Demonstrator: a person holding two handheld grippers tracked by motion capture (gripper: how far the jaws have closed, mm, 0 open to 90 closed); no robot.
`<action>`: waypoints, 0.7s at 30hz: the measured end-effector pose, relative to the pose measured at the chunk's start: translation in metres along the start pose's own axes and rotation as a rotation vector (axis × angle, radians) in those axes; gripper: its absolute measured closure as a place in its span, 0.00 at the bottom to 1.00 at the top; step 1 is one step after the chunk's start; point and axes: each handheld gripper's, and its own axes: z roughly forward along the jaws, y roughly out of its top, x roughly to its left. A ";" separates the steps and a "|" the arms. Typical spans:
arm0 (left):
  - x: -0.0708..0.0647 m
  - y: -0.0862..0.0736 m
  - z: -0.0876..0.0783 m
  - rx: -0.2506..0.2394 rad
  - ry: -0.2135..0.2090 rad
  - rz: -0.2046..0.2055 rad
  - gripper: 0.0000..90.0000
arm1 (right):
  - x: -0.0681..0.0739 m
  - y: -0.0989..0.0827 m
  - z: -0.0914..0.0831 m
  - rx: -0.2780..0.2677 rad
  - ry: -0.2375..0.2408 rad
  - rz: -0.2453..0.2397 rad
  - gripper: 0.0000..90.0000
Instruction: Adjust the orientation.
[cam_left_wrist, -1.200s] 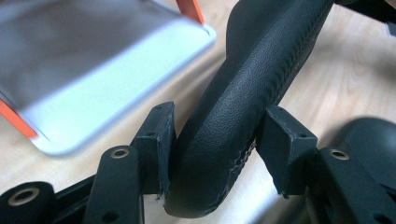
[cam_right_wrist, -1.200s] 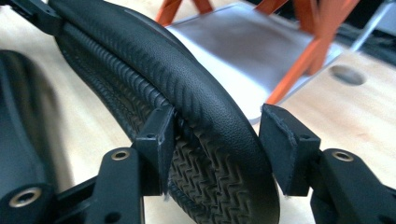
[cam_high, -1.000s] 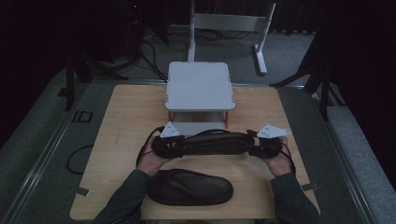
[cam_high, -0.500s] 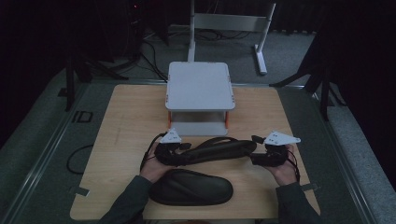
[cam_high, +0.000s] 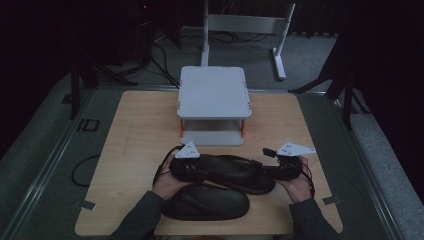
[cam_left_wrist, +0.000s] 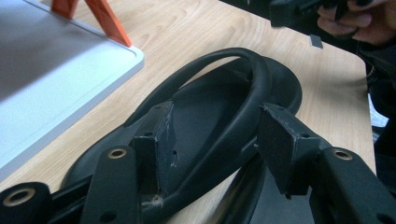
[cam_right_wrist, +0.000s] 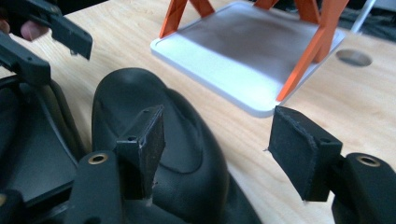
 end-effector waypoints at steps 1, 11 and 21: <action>-0.001 0.000 -0.002 -0.001 0.010 -0.002 0.51 | 0.001 -0.002 0.001 0.003 0.003 0.011 0.39; -0.017 -0.018 -0.037 0.044 0.150 -0.052 0.41 | 0.005 -0.021 0.008 0.070 0.013 0.037 0.37; -0.041 -0.058 -0.070 0.056 0.284 -0.134 0.24 | 0.003 -0.038 0.013 0.134 0.028 0.032 0.32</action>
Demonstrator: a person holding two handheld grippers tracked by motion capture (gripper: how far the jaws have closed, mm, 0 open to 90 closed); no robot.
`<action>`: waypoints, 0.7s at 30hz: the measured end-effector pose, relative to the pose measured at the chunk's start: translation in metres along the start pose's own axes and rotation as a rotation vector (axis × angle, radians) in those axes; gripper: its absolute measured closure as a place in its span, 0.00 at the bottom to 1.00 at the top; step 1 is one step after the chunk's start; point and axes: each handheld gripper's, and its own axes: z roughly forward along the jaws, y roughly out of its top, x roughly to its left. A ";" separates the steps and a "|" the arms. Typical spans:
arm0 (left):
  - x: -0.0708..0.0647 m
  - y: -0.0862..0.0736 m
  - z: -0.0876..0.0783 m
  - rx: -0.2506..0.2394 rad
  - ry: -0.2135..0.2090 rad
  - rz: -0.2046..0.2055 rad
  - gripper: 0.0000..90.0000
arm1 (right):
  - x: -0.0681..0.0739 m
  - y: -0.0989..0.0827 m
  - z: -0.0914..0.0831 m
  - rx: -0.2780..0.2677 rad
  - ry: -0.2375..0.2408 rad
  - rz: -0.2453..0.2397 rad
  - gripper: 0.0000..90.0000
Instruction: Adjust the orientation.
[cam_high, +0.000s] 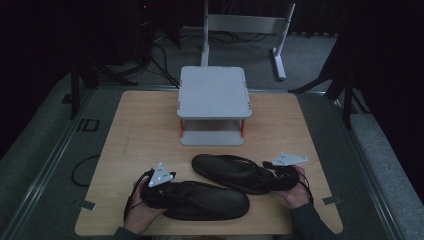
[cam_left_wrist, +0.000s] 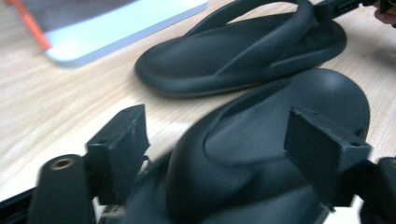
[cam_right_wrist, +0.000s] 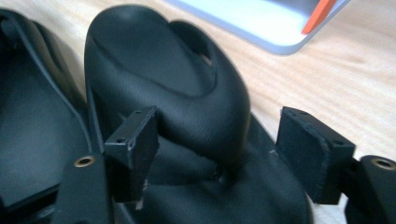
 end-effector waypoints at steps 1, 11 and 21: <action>0.000 -0.004 -0.002 0.001 0.004 -0.011 0.23 | 0.000 -0.001 0.001 0.005 0.009 0.003 0.32; -0.007 -0.025 -0.008 0.035 0.029 -0.052 0.20 | -0.001 -0.006 0.003 0.035 0.033 -0.009 0.31; -0.024 -0.021 0.002 0.029 0.063 -0.041 0.16 | 0.002 -0.011 0.011 0.088 -0.011 -0.042 0.41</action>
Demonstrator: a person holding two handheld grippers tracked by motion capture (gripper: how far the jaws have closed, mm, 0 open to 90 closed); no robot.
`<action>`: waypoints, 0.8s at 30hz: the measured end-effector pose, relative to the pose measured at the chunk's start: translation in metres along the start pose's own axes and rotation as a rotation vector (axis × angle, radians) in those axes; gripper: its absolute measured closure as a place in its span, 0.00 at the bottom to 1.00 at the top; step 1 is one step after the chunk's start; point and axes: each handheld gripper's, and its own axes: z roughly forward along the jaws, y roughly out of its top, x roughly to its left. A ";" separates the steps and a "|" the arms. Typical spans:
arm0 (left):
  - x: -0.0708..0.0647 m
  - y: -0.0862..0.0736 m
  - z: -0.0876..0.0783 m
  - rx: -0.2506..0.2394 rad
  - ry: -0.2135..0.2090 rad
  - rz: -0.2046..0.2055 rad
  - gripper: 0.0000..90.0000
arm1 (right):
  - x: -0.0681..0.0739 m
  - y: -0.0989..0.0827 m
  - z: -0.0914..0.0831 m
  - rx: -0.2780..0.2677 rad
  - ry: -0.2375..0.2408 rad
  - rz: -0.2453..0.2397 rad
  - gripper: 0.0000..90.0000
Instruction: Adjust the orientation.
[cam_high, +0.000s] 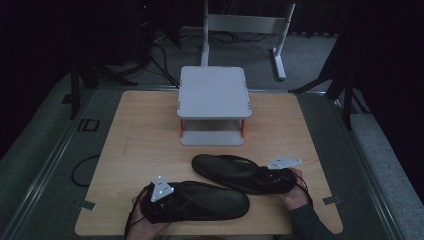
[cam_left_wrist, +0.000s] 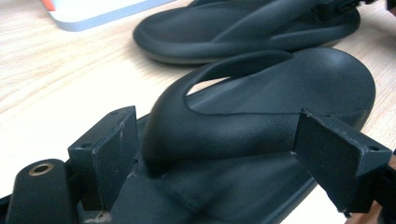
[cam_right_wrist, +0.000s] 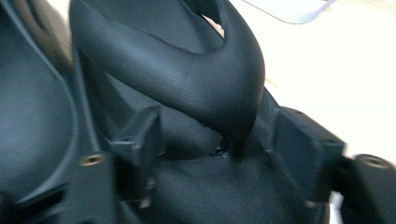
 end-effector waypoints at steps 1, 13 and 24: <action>-0.001 0.000 0.003 0.007 0.013 0.003 0.16 | 0.000 0.000 0.001 0.003 -0.004 0.002 0.45; 0.015 -0.006 0.004 0.039 0.071 -0.020 0.16 | -0.027 -0.008 -0.007 -0.001 -0.075 0.089 0.55; 0.035 -0.017 0.000 0.089 0.114 -0.053 0.17 | -0.019 -0.002 0.004 0.006 -0.068 0.056 0.49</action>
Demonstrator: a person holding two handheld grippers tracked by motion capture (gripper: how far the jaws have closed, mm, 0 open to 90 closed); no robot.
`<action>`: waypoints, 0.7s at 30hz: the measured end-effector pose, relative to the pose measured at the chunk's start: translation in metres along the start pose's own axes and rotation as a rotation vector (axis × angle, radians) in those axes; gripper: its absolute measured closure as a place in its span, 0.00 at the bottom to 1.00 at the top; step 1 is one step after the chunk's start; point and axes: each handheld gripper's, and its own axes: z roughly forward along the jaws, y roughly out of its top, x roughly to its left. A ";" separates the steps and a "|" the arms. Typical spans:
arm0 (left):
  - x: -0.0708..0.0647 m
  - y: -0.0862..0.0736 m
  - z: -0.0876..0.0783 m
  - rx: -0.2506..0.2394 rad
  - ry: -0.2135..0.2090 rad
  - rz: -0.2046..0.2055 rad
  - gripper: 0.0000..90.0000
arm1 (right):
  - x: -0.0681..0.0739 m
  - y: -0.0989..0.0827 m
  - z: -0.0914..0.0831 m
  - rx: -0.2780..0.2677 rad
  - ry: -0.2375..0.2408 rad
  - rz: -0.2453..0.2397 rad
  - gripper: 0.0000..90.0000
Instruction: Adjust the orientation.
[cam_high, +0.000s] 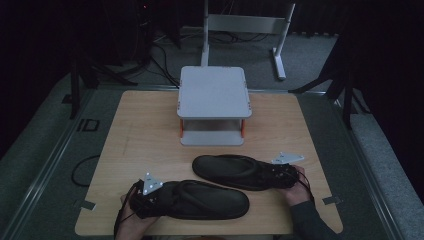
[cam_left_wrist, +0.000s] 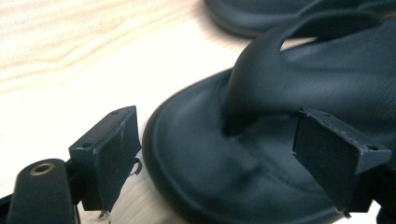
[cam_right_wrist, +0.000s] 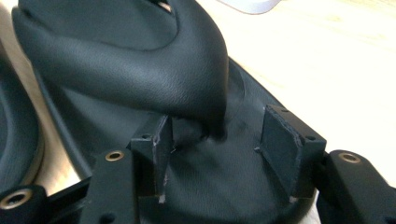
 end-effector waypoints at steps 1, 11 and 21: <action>0.000 -0.001 0.001 0.006 0.013 0.006 0.18 | -0.001 0.000 0.001 -0.006 0.005 0.004 0.49; 0.009 0.009 0.024 0.053 0.105 0.014 0.25 | -0.011 0.002 0.003 -0.020 -0.037 0.019 0.50; 0.050 0.028 0.039 0.055 0.188 -0.020 0.25 | -0.024 -0.001 0.001 -0.011 -0.109 -0.005 0.52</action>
